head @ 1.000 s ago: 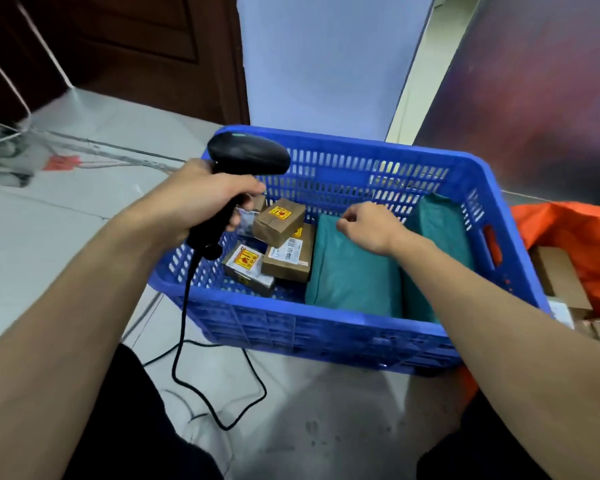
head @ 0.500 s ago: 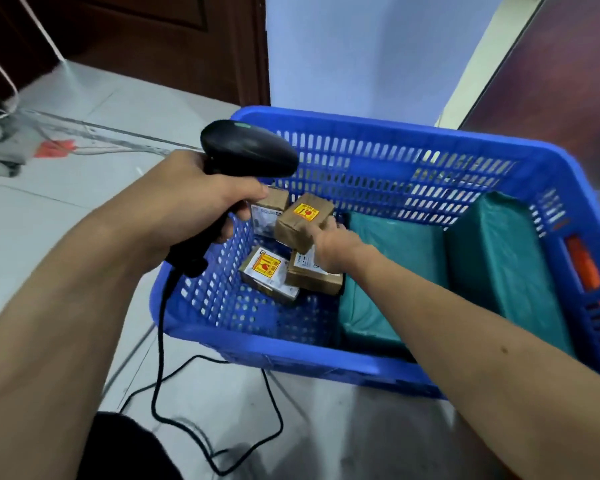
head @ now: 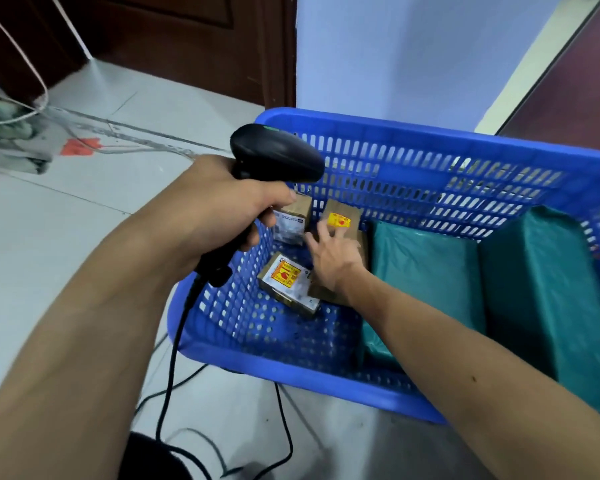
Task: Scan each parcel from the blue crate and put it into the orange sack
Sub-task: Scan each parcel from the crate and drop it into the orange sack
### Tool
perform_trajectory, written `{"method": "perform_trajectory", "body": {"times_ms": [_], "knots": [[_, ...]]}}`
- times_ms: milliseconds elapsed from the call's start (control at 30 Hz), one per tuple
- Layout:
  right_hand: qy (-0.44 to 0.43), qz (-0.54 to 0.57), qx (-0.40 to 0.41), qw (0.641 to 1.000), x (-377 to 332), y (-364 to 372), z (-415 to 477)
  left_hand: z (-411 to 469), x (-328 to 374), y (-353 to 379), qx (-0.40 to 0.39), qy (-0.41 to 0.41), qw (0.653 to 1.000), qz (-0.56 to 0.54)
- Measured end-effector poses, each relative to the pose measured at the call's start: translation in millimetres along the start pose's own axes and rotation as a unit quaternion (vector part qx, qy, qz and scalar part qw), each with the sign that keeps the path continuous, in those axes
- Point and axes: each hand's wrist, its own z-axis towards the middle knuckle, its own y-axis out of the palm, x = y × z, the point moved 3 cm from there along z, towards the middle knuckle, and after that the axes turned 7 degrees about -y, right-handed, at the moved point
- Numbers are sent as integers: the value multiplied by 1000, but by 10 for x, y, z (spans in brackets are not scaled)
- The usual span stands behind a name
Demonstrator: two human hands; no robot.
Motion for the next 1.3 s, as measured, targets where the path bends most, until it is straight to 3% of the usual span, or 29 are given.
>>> {"method": "perform_trajectory", "body": {"times_ms": [133,267,433,733,867,1100,1300], "knots": [[103,46,7,994,220,129,-47,-5,14,5,-4,11,1000,-1],[130,80,32,988,361,79,-48,-36,43,26,-11,24,1000,-14],[162,96,8,982,446,-27,-78,-79,50,24,-14,37,999,-14],[107,135,3,985,1148,-520,-912,-82,104,43,29,49,993,-101],[71,107,95,987,1440,-983,-1509,-218,230,101,56,73,979,-180],[55,58,283,956,1639,-1568,-2620,-705,217,556,-11,56,952,-302],[19,21,380,925,1633,-1681,-3501,-1235,192,783,-35,69,949,-305]]}}
